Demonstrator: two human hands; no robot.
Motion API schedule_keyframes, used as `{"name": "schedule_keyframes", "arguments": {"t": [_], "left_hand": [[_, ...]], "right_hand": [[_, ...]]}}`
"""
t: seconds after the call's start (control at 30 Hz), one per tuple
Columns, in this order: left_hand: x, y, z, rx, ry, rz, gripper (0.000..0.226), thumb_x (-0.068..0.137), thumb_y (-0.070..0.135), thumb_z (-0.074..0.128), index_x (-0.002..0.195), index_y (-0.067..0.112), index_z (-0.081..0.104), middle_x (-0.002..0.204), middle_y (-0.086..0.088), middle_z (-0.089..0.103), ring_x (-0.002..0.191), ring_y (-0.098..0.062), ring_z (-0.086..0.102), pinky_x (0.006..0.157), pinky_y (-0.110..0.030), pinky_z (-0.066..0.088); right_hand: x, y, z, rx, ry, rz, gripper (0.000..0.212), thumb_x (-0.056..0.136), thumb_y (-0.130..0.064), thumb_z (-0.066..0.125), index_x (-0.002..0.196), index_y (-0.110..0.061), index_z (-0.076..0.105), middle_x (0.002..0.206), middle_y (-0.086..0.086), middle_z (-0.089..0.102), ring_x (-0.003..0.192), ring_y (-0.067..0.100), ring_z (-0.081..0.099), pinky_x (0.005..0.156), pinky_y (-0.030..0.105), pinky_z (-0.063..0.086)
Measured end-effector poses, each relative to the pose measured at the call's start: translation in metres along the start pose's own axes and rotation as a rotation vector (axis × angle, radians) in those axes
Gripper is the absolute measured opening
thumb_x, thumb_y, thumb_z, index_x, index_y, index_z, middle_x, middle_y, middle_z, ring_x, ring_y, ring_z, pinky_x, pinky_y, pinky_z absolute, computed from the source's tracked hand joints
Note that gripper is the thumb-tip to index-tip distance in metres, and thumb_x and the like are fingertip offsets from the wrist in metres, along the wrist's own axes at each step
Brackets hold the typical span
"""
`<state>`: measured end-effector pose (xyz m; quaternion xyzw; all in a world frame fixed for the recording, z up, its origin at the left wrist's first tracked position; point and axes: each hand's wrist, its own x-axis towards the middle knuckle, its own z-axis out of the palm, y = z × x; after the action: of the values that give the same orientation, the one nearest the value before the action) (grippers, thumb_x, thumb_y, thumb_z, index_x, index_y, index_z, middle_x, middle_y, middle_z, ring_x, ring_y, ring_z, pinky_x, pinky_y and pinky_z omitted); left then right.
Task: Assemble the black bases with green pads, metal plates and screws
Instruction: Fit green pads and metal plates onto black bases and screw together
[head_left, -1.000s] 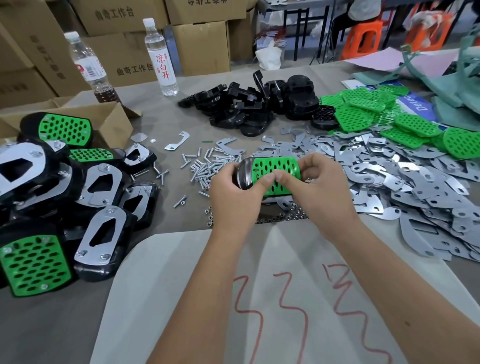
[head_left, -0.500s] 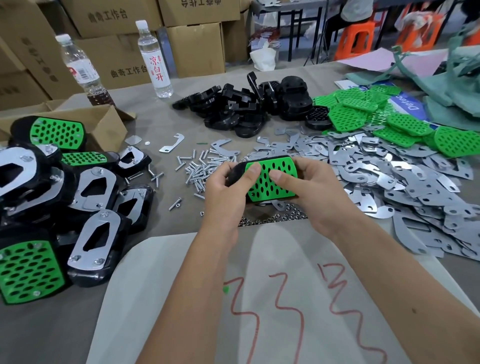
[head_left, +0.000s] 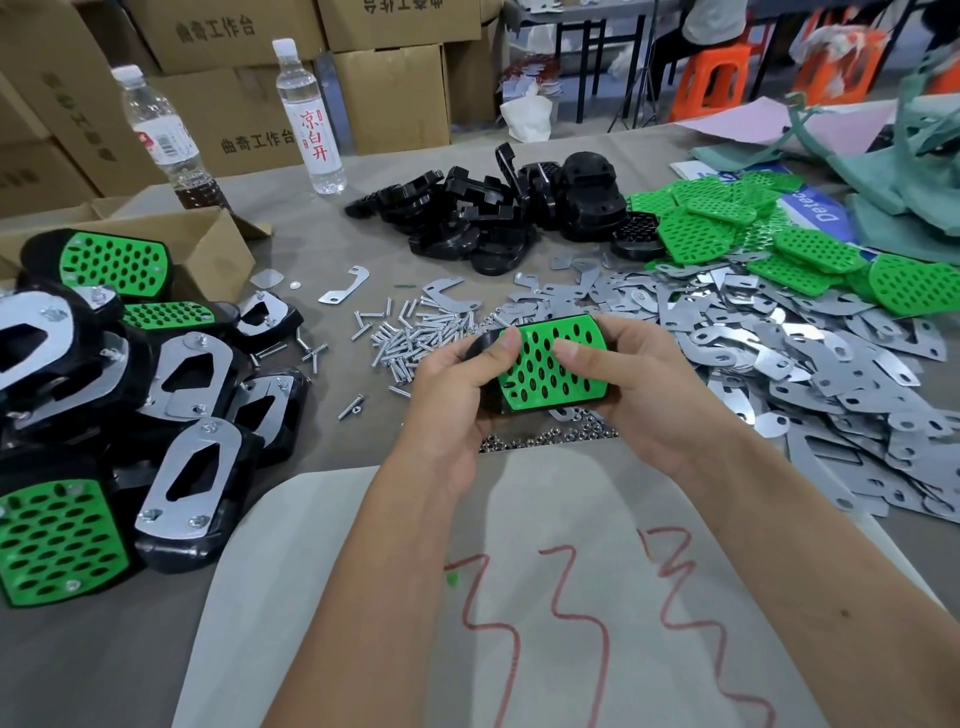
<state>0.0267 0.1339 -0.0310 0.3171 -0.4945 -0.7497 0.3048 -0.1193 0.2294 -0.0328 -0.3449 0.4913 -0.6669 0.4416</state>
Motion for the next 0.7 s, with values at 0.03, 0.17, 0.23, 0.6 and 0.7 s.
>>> {"name": "schedule_keyframes", "arguments": {"t": [0.03,0.17,0.23,0.6,0.7], "left_hand": [[0.000,-0.001,0.000,0.003,0.013,-0.001,0.033,0.084,0.027,0.078,0.107,0.004,0.075,0.104,-0.022,0.077,0.089,-0.038,0.076,0.064,-0.051,0.064],[0.002,-0.006,0.004,0.083,0.133,0.067,0.013,0.087,0.035,0.079,0.079,0.025,0.080,0.084,-0.003,0.077,0.092,-0.037,0.075,0.077,-0.058,0.064],[0.002,-0.007,0.008,0.096,0.168,0.087,0.024,0.083,0.045,0.082,0.084,0.020,0.079,0.086,-0.004,0.077,0.090,-0.035,0.074,0.077,-0.051,0.063],[-0.002,-0.003,0.011,-0.015,0.176,0.083,0.039,0.086,0.032,0.080,0.102,-0.003,0.074,0.097,-0.019,0.077,0.085,-0.034,0.073,0.075,-0.052,0.063],[-0.004,-0.002,0.011,-0.055,0.144,0.050,0.058,0.073,0.039,0.082,0.108,-0.006,0.072,0.107,-0.026,0.075,0.091,-0.041,0.075,0.066,-0.051,0.064]], "right_hand": [[0.000,0.001,0.000,-0.007,0.007,0.000,0.038,0.080,-0.019,0.074,0.114,-0.003,0.073,0.110,0.018,0.077,0.102,0.031,0.074,0.093,0.044,0.060],[0.002,0.005,0.005,-0.083,0.072,-0.053,0.030,0.077,-0.020,0.075,0.104,-0.006,0.074,0.101,0.016,0.078,0.095,0.031,0.074,0.080,0.038,0.061],[0.002,0.006,0.007,-0.079,0.066,-0.075,0.030,0.078,-0.018,0.076,0.105,-0.005,0.074,0.103,0.017,0.078,0.097,0.033,0.074,0.084,0.039,0.062],[0.000,0.004,0.005,-0.031,-0.012,-0.034,0.049,0.077,-0.019,0.076,0.119,0.004,0.067,0.115,0.026,0.074,0.105,0.039,0.071,0.097,0.050,0.058],[-0.001,0.003,0.004,0.016,-0.064,-0.034,0.044,0.081,-0.014,0.077,0.120,0.005,0.067,0.113,0.023,0.074,0.101,0.034,0.072,0.092,0.044,0.061]]}}
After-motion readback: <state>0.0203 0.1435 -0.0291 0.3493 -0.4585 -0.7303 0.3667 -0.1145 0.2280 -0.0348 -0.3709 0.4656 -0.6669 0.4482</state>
